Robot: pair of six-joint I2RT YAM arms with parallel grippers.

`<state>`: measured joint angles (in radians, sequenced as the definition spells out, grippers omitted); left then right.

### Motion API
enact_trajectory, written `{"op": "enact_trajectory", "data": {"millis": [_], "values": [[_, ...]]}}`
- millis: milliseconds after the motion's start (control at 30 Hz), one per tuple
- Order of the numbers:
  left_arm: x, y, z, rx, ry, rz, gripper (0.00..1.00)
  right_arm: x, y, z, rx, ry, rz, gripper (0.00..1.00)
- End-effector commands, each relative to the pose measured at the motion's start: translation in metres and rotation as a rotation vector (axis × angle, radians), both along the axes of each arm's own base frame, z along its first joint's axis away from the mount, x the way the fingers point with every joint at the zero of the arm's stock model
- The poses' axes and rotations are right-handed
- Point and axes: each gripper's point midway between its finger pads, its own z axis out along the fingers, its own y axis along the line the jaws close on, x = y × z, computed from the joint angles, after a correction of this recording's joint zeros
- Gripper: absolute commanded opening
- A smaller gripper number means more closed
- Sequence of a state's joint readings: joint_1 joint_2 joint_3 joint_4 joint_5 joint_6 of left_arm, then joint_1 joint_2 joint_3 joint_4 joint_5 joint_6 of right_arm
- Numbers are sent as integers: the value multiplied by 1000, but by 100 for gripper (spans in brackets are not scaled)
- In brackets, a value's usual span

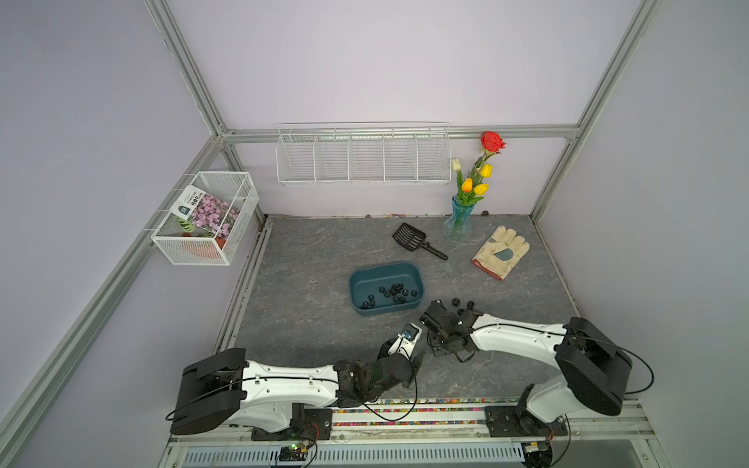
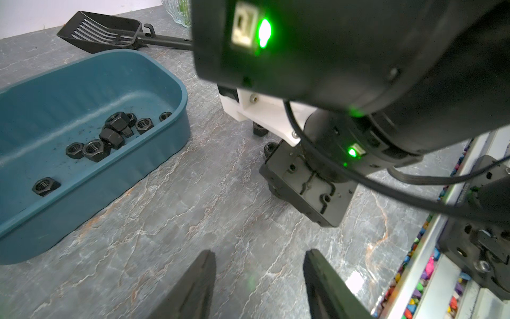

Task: Put the nuts on the desktop into the storage box
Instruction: Pick up the nut from the center of the board, then place the nut in the storage box.

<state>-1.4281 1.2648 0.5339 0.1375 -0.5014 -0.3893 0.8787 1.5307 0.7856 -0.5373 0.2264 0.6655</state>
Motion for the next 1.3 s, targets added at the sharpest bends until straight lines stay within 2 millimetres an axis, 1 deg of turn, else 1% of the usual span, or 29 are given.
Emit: {"op": "enact_trajectory", "data": {"millis": [0,367,500,600,700,867,900,1067,1267], "values": [[0,-2,-1,0,-2,11,56,-10,-19,-16,-52,45,-21,45],[1,-3,0,5,-2,11,56,-12,-20,-25,-58,67,-22,33],[0,-2,-1,5,0,12,56,-13,-20,-25,-60,68,-21,25],[0,-2,0,2,-1,13,56,-12,-20,-24,-61,69,-18,22],[1,-1,1,0,-3,15,56,-9,-18,-18,-61,58,-12,21],[2,0,9,-20,-13,21,56,4,-11,5,-56,20,7,21],[6,3,12,-27,-28,47,57,8,-9,10,-49,12,11,20],[16,12,29,-45,-87,91,57,31,1,47,-9,-40,32,21],[34,22,44,-84,-101,101,57,62,13,89,25,-93,69,21]]}}
